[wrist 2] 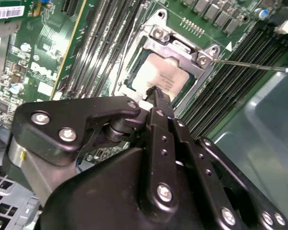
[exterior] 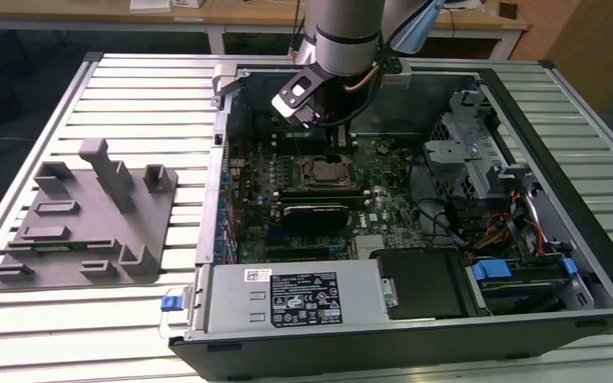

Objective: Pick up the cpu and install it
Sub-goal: 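Close the cpu cover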

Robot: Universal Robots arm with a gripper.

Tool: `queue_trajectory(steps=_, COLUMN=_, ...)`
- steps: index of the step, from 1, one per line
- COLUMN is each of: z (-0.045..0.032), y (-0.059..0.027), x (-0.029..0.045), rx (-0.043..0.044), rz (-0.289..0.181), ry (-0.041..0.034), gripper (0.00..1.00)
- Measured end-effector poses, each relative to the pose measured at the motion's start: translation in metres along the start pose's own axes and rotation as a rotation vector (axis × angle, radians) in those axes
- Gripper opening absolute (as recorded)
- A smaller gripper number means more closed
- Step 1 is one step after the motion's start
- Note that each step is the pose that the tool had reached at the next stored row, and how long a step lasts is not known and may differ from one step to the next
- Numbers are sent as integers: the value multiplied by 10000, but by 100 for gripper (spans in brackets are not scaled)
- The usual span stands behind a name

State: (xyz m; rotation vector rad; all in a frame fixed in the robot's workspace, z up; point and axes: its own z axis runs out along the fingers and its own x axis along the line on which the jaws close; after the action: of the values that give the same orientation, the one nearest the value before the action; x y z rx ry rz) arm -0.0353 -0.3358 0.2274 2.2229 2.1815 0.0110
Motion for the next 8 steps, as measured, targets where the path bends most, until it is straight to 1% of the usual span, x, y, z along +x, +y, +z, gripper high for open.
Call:
queue_trajectory(steps=5, z=1, y=0, x=0, rx=0, rz=-6, ry=1, gripper=11)
queue_trajectory(steps=7, z=1, y=0, x=1, rx=-2, rz=-158, ry=5, gripper=11)
queue_trajectory(steps=8, z=2, y=0, x=1, rx=-6, rz=-330, ry=10, gripper=11)
